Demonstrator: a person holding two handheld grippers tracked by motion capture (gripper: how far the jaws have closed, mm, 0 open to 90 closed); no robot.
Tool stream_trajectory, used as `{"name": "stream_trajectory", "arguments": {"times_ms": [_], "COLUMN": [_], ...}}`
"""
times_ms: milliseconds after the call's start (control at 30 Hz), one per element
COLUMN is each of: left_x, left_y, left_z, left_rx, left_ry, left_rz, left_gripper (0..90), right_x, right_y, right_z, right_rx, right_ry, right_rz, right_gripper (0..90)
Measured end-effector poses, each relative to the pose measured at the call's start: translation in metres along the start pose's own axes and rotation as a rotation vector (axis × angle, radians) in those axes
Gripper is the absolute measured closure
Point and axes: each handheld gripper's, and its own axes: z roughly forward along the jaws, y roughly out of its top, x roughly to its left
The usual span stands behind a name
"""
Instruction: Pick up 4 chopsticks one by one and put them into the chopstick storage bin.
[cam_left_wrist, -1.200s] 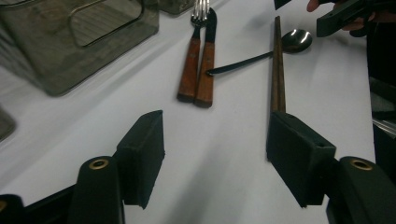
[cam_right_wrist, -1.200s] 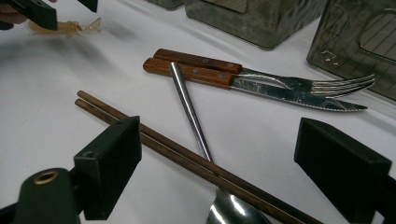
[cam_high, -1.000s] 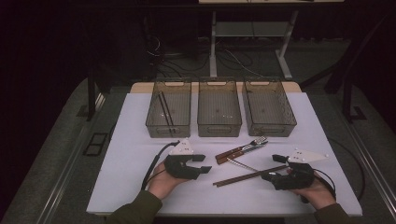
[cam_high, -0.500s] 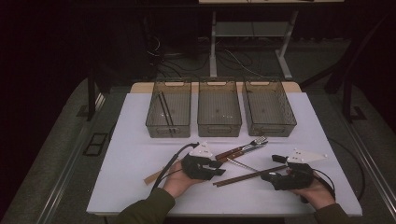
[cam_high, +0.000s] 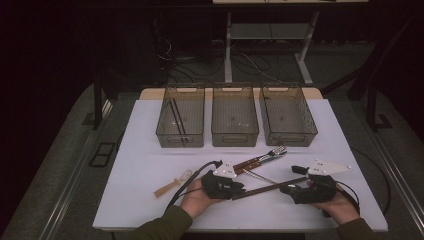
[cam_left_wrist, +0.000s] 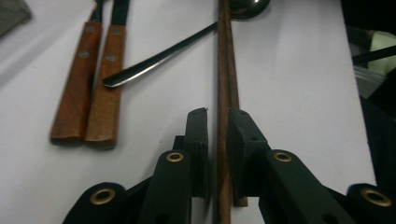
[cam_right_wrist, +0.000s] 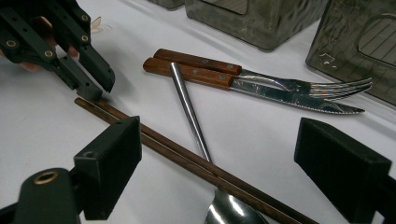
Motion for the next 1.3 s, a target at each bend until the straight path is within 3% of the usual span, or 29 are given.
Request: {"name": "stream_trajectory", "arguments": {"times_ms": [233,267,667,933,1300], "left_x": [-0.0035,-0.0033,-0.0052,-0.0045,-0.0031], "left_y": [-0.0009,-0.0018,-0.0035,-0.0037,-0.0032], "left_z": [0.0050,0.0067,0.0075,0.0072,0.0048], "left_rx": [0.000,0.022,0.011,0.010,-0.002], "left_ry": [0.001,0.007,0.038,0.034,0.040], "left_rz": [-0.014,-0.005,0.004,0.023,0.006], "left_gripper": [79.9,80.5,82.9,84.4,84.5], "right_x": [0.0006,0.0006,0.0007,0.0013,0.0018], "right_y": [-0.0005,-0.0005,-0.0004,-0.0005,-0.0004], "right_z": [0.0013,0.0013,0.0014,0.0016,0.0015], "right_rx": [0.010,0.010,0.010,0.013,0.011], "right_ry": [0.004,0.004,0.006,0.008,0.012], "right_rz": [-0.010,-0.010,-0.010,-0.014,-0.016], "right_gripper": [14.6,14.6,14.6,14.6,14.6]}}
